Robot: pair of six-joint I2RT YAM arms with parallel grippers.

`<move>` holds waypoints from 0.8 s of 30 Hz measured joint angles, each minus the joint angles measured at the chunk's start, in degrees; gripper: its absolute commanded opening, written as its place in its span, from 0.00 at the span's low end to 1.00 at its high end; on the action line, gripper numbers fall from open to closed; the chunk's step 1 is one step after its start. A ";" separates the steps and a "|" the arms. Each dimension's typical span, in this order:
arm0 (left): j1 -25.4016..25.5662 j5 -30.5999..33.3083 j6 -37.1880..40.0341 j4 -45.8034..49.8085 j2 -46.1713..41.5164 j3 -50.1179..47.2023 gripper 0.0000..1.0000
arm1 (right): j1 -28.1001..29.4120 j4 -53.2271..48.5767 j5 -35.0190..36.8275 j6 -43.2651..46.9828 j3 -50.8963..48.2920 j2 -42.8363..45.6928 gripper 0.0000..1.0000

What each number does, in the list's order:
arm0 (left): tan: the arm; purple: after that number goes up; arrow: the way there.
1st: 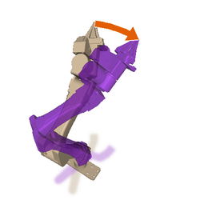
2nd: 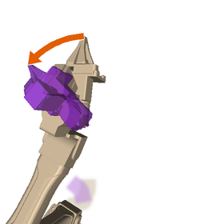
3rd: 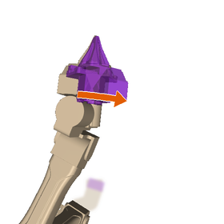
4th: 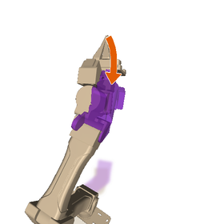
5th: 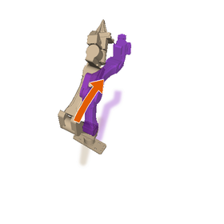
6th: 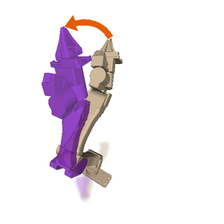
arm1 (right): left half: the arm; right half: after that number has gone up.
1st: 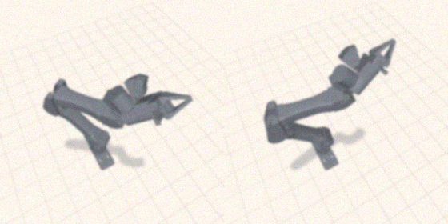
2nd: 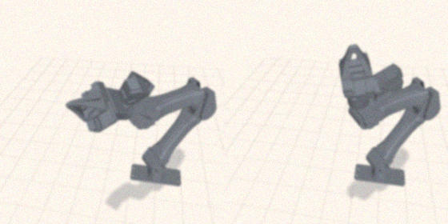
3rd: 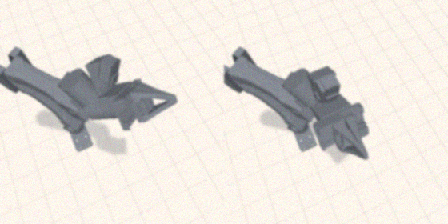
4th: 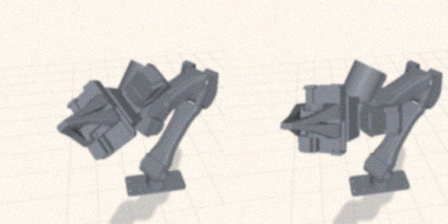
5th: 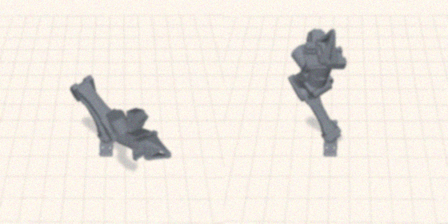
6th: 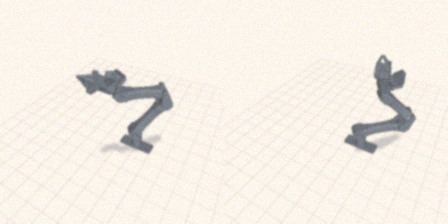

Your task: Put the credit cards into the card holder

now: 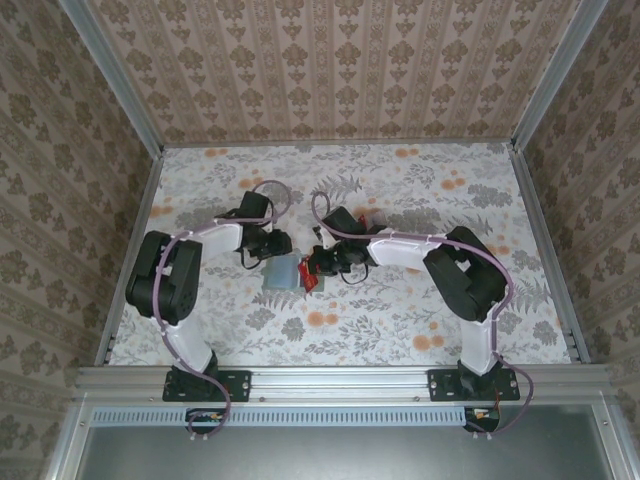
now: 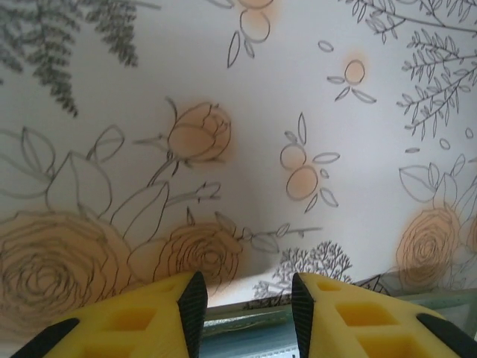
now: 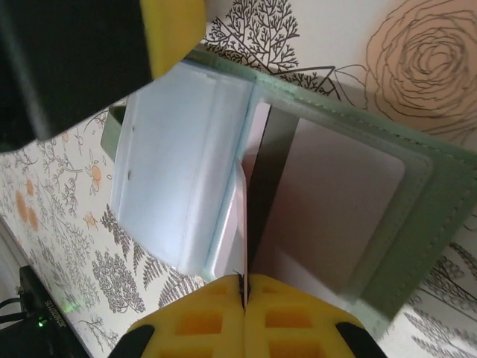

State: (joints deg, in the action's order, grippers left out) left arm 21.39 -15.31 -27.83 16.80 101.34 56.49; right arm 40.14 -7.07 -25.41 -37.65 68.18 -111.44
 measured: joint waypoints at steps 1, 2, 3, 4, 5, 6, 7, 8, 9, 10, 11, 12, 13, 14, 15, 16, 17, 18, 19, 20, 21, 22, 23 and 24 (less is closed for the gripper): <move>0.00 0.02 -0.02 -0.37 -0.44 -0.63 0.40 | 0.00 0.70 -0.52 -0.15 0.00 -0.31 0.01; 0.00 0.13 -0.07 -0.57 -0.66 -0.96 0.40 | 0.00 1.27 -0.90 -0.31 0.00 -0.46 0.01; 0.00 0.17 -0.20 -0.72 -0.72 -1.09 0.39 | -0.02 1.70 -1.14 -0.37 0.00 -0.50 0.01; 0.00 0.20 -0.33 -0.79 -0.72 -1.14 0.38 | -0.02 2.23 -1.38 -0.59 -0.04 -0.50 0.01; -0.02 0.24 -0.44 -0.79 -0.72 -1.14 0.37 | -0.17 3.21 -1.79 -0.96 -0.13 -0.50 0.01; 0.00 0.33 -0.48 -0.81 -0.72 -1.18 0.36 | -0.24 4.26 -2.12 -1.38 -0.28 -0.50 0.01; -0.02 0.44 -0.48 -0.90 -0.72 -1.33 0.35 | -0.28 5.38 -2.47 -1.77 -0.48 -0.50 0.01; -0.07 0.59 -0.57 -1.03 -0.79 -1.42 0.34 | -0.35 6.14 -2.84 -2.12 -0.55 -0.52 0.01; -0.07 0.63 -0.63 -1.09 -0.85 -1.57 0.33 | -0.39 6.78 -3.23 -2.40 -0.55 -0.61 0.01; -0.07 0.83 -0.63 -1.31 -0.96 -1.79 0.32 | -0.48 7.50 -3.72 -2.78 -0.55 -0.72 0.01; -0.07 1.03 -0.66 -1.44 -1.01 -1.90 0.32 | -0.50 8.15 -3.91 -3.15 -0.55 -0.83 0.01; -0.07 1.09 -0.66 -1.55 -1.03 -1.99 0.31 | -0.50 8.57 -4.02 -3.30 -0.57 -0.96 0.01; -0.07 1.16 -0.66 -1.68 -1.09 -2.12 0.31 | -0.55 8.90 -4.09 -3.37 -0.57 -1.16 0.01; -0.07 1.25 -0.70 -1.70 -1.14 -2.16 0.30 | -0.55 9.11 -4.15 -3.52 -0.59 -1.33 0.01; -0.07 1.31 -0.79 -1.75 -1.20 -2.23 0.29 | -0.57 9.49 -4.17 -3.65 -0.76 -1.49 0.01; -0.11 1.46 -0.90 -1.90 -1.27 -2.38 0.28 | -0.61 9.77 -4.17 -3.93 -1.16 -1.55 0.00; -0.11 1.51 -0.96 -2.01 -1.33 -2.51 0.28 | -0.68 9.84 -4.15 -4.24 -1.57 -1.55 0.00; -0.13 1.62 -1.07 -2.14 -1.36 -2.60 0.27 | -0.79 9.97 -4.11 -4.59 -2.10 -1.55 0.00; -0.13 1.70 -1.11 -2.21 -1.36 -2.71 0.27 | -0.92 9.99 -4.02 -4.83 -2.67 -1.55 0.00; -0.13 1.73 -1.27 -2.36 -1.46 -2.84 0.27 | -1.05 10.14 -3.98 -5.09 -3.23 -1.55 0.00; -0.15 1.73 -1.42 -2.62 -1.57 -3.04 0.27 | -1.25 10.32 -4.00 -5.51 -3.72 -1.55 0.00; -0.17 1.73 -1.62 -2.95 -1.68 -3.28 0.27 | -1.29 10.64 -4.20 -5.95 -4.00 -1.55 0.01; -0.17 1.70 -1.77 -3.19 -1.77 -3.52 0.27 | -1.33 10.93 -4.42 -6.16 -4.15 -1.55 0.01; -0.17 1.70 -1.95 -3.43 -1.88 -3.67 0.27 | -1.33 11.41 -4.76 -6.45 -4.22 -1.55 0.01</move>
State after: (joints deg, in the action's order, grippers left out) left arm 21.21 -13.61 -29.78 13.37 99.46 52.82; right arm 38.81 4.34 -30.17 -44.10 63.96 -112.99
